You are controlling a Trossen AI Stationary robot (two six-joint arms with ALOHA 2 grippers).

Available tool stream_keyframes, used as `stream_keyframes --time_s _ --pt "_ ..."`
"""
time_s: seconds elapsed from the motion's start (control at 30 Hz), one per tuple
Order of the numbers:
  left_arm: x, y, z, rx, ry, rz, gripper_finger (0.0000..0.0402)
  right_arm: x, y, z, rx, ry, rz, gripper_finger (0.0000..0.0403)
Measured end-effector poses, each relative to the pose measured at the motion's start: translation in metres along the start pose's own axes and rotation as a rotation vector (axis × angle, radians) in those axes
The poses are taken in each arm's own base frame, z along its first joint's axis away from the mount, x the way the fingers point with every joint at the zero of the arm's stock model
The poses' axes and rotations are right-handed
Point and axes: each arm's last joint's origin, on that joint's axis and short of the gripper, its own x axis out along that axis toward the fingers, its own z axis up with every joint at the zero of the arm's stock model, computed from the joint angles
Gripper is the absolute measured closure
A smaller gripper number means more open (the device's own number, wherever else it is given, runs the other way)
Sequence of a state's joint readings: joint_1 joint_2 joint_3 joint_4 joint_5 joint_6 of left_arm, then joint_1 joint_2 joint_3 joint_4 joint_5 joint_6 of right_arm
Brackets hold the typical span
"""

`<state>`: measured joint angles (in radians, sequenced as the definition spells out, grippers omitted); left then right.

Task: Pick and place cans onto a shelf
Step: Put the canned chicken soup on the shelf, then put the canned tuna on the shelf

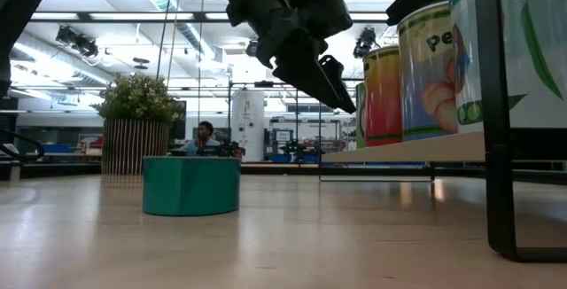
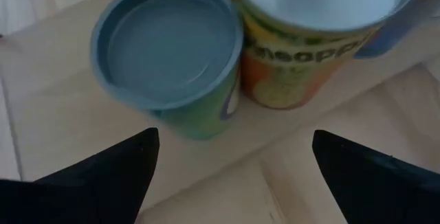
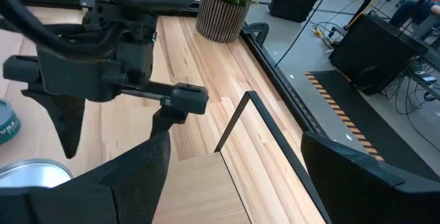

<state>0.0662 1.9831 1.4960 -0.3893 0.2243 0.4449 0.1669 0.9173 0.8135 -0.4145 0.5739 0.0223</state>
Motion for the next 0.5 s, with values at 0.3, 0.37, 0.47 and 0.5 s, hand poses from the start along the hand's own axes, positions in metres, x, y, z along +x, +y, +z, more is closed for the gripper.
stream_keyframes --time_s 0.3,0.37,0.47,0.5 --pt "-0.019 -0.012 -0.006 -0.108 0.189 0.064 0.0012 0.0 0.0 0.0 -0.002 0.004 0.0 0.0069" --pt "-0.023 -0.022 -0.006 -0.173 0.217 0.004 0.0012 0.0 0.0 -0.001 -0.003 0.005 0.0 0.0069" --pt "-0.027 -0.043 -0.004 -0.286 0.261 -0.104 0.0012 0.0 0.0 -0.001 -0.003 0.005 0.0 0.0069" --pt "-0.027 -0.049 -0.003 -0.319 0.271 -0.129 0.0012 0.0 0.0 -0.001 -0.003 0.005 0.0 0.0069"
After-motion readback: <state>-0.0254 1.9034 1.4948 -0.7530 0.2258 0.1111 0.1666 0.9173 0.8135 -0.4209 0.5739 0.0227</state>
